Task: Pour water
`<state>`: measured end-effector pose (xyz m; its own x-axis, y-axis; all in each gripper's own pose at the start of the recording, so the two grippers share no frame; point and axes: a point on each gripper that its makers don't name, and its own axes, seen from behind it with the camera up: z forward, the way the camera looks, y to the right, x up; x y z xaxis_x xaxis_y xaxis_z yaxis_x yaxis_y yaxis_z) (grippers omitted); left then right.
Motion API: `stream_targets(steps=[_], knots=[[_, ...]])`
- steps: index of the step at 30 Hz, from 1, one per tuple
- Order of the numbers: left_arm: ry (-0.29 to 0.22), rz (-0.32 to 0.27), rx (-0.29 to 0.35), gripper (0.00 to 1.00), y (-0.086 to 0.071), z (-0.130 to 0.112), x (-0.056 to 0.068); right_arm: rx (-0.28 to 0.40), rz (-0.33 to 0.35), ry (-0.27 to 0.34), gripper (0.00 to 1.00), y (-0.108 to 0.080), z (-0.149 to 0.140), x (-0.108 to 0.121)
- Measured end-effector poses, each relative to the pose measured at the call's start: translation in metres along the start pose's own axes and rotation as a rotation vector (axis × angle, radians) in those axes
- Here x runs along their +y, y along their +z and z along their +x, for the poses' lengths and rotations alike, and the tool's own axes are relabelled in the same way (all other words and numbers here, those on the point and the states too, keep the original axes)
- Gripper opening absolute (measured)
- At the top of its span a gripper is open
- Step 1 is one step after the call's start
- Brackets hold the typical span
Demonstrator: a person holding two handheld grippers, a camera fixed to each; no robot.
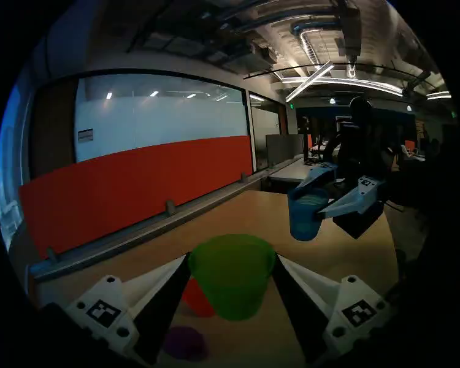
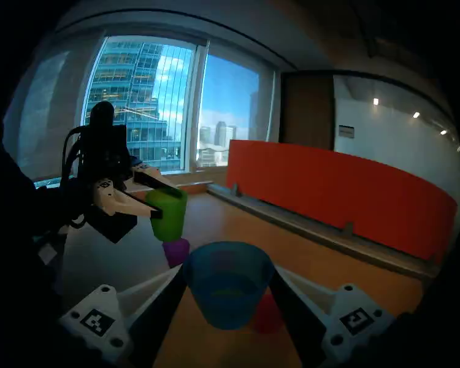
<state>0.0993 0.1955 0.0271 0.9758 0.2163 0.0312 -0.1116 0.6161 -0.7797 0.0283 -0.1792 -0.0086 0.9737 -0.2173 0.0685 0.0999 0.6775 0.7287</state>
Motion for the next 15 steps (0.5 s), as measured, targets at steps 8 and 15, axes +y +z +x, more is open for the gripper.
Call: stream_targets(steps=[8,15], knots=[[-0.008,-0.012,0.031,0.90,0.001,0.004,0.006,0.012,0.005,-0.014,0.92,0.001,0.010,0.001],[-0.011,-0.022,0.056,0.90,0.003,0.007,0.012,0.037,0.018,0.000,0.92,0.004,0.029,0.002]])
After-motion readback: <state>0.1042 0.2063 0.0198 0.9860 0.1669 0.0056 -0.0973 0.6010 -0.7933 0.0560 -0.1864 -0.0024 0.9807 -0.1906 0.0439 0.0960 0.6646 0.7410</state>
